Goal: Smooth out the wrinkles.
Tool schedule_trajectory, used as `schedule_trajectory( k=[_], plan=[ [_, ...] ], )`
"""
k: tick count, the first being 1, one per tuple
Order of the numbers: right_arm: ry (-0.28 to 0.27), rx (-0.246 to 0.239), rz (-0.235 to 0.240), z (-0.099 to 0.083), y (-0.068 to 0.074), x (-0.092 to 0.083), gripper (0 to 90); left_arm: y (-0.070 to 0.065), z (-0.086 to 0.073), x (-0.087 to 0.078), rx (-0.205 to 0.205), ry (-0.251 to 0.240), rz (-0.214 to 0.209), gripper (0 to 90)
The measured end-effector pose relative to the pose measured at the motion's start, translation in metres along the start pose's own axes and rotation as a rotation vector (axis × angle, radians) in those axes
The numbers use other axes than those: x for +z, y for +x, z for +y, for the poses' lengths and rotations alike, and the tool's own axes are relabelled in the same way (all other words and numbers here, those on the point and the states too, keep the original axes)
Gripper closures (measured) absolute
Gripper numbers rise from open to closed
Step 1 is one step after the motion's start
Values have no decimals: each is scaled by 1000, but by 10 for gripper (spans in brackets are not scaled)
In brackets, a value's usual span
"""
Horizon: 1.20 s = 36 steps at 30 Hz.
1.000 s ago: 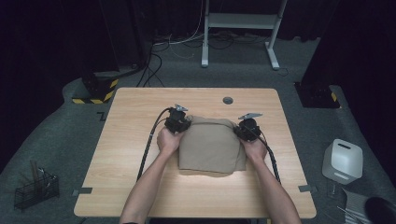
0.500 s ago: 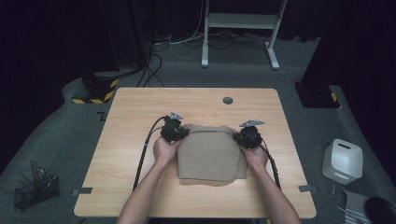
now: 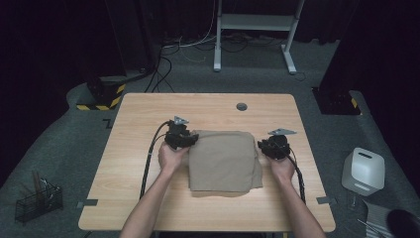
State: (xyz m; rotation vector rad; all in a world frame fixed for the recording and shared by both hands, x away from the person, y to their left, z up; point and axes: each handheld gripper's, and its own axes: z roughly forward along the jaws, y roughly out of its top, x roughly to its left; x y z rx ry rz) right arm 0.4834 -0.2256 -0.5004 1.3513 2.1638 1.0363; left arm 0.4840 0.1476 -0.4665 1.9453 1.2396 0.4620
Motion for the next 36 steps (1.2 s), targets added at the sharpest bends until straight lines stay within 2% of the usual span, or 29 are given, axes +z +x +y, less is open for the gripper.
schedule_trajectory(
  k=[2,3,4,6,8,11,14,15,16,17,18,20,21,22,24,25,28,30,32,33,36],
  plan=[
    [-19,-1,4,1,1,-3,711,1,1,-4,-4,-16,5,471],
    [-71,-13,28,6,6,-13,702,1,3,-10,-8,-40,8,462],
    [-86,-24,39,8,9,-15,699,0,6,-19,-13,-76,4,453],
    [-113,-59,68,12,19,-19,694,-5,8,-28,0,-115,-20,437],
    [-133,-80,83,14,28,-19,691,-16,9,-32,32,-137,-60,433],
    [-119,-84,130,17,39,-12,680,-28,10,-24,100,-99,-77,424],
    [-77,-93,154,18,48,3,665,-33,9,-12,114,-61,-81,424],
    [-77,-93,154,18,48,3,665,-34,7,-5,113,-45,-70,424],
    [-35,-91,157,16,49,15,658,-34,1,9,160,-18,-1,443],
    [-18,-84,155,15,47,21,655,-31,-3,17,163,2,10,462],
    [-6,-70,154,13,43,27,653,-28,-5,22,146,8,3,465],
    [3,-27,161,11,35,30,651,-15,-8,29,56,4,-39,464],
    [7,-20,154,10,32,31,652,-15,-8,29,56,4,-39,464],
    [19,-29,131,8,30,31,652,-8,-8,33,8,13,-51,464],
    [41,-50,99,6,26,31,652,-5,-7,35,-7,19,-43,463],
    [47,-45,93,5,24,30,651,-3,-6,34,-14,23,-41,456],
    [48,-37,76,3,19,27,647,-2,-5,30,-16,21,-25,443],
    [48,-32,63,1,17,22,636,1,-5,21,-31,9,-25,425],
    [24,-29,59,1,17,16,628,-1,-6,10,-12,-14,-28,409],
    [4,-28,62,1,18,11,622,-3,-8,3,12,-31,-34,402],
    [-55,-33,92,-1,24,-4,612,-8,-13,-11,60,-52,-46,375]
  ],
)
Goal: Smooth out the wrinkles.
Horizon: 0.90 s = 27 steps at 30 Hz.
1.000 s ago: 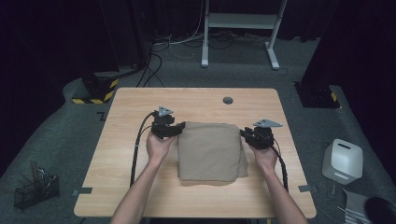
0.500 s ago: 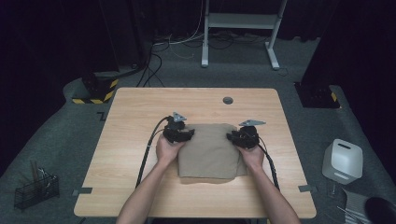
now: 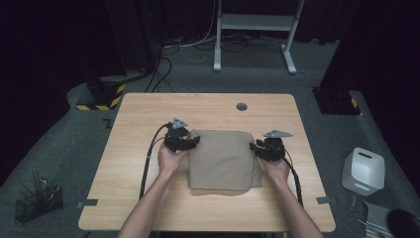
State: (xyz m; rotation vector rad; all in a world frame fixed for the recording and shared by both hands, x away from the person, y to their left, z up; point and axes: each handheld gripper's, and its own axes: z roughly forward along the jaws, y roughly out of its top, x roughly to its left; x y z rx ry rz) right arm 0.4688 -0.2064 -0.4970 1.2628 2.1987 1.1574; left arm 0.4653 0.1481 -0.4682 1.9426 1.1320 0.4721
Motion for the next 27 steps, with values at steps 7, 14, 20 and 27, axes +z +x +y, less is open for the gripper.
schedule_trajectory(
  k=[7,14,20,27],
  plan=[
    [-36,-63,61,-12,23,-25,568,-27,-19,-25,64,-49,-37,357],
    [24,-80,80,-32,33,-19,534,-40,-43,-5,115,22,-31,359],
    [42,-51,52,-32,26,0,523,-29,-40,16,51,40,-15,360],
    [43,-34,35,-24,20,12,518,-22,-36,28,27,42,12,360]
  ],
)
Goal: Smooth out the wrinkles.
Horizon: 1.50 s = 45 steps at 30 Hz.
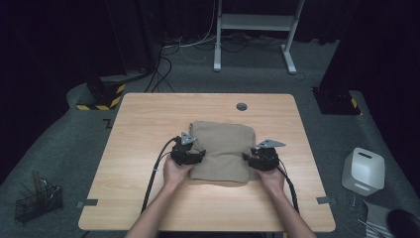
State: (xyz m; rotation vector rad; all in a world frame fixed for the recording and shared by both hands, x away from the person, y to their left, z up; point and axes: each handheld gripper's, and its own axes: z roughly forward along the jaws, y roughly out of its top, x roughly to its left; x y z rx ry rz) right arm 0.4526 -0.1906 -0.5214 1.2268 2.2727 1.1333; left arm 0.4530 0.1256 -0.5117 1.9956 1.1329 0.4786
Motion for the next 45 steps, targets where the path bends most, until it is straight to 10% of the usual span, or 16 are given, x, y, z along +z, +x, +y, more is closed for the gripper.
schedule_trajectory(
  k=[14,45],
  plan=[
    [11,1,-4,13,-13,11,500,6,7,4,-13,12,6,355],
    [-112,85,-21,7,-28,-47,497,26,5,-60,-73,-92,-20,357]
  ],
)
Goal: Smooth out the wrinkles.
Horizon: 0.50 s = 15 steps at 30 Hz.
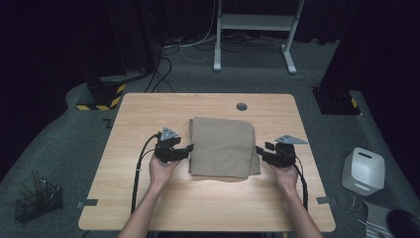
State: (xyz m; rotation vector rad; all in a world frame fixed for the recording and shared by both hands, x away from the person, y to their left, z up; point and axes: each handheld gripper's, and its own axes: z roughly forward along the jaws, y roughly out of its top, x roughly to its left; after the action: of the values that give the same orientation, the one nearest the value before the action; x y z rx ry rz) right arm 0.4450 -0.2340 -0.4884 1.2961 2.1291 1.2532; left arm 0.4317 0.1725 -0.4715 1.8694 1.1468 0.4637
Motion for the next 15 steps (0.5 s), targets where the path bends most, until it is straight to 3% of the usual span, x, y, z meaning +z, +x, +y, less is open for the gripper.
schedule_trajectory(
  k=[15],
  plan=[
    [-13,17,-10,-3,-4,-16,499,6,-9,-16,-12,-27,24,331]
  ],
)
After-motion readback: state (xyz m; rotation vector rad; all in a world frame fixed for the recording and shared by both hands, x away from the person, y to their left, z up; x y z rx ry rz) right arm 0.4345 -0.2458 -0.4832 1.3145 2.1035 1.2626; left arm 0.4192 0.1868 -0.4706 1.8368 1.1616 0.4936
